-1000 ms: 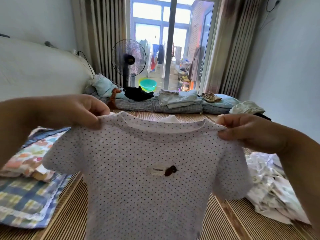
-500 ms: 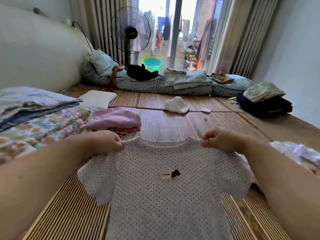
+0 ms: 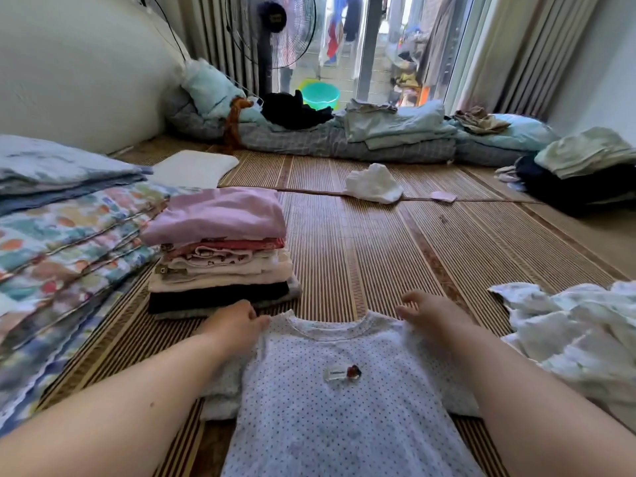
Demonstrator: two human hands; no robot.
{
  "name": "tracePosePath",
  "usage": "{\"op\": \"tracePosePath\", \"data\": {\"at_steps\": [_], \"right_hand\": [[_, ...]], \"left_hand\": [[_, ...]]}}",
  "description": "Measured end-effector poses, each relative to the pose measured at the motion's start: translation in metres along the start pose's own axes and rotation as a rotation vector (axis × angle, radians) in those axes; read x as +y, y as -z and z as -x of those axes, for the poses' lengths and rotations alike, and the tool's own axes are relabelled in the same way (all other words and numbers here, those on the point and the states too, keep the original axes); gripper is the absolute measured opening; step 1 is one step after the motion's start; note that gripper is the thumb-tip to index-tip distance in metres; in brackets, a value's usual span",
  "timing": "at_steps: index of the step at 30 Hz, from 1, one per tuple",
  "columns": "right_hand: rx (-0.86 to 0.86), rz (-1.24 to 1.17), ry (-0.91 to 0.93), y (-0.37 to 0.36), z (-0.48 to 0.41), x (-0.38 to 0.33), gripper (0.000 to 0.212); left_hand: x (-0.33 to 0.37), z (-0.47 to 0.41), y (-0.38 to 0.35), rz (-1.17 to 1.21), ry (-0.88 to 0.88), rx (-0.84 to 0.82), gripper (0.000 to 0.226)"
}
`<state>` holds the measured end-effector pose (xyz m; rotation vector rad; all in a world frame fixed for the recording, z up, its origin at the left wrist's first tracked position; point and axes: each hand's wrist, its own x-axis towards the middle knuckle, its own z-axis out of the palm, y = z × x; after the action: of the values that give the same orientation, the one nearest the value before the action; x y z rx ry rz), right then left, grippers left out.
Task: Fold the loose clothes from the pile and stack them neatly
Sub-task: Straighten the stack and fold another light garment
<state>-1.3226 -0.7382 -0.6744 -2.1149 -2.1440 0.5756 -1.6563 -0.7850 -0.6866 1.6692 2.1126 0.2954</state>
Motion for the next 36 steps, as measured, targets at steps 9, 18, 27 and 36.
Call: {"op": "tracePosePath", "data": {"at_steps": [9, 18, 27, 36], "right_hand": [[-0.329, -0.090, -0.151, 0.043, 0.042, 0.052, 0.021], [-0.253, -0.579, -0.086, 0.050, 0.071, -0.013, 0.022], [-0.035, -0.351, -0.092, 0.003, 0.049, -0.034, 0.048], [-0.106, -0.529, -0.235, -0.013, 0.021, -0.022, 0.019]], "left_hand": [[-0.041, 0.034, 0.058, -0.076, 0.061, -0.417, 0.032], [0.020, 0.061, 0.067, 0.709, 0.059, -0.415, 0.030], [0.051, 0.043, 0.012, 0.021, 0.036, -0.099, 0.032], [0.063, 0.002, -0.001, 0.082, 0.085, -0.205, 0.019]]}}
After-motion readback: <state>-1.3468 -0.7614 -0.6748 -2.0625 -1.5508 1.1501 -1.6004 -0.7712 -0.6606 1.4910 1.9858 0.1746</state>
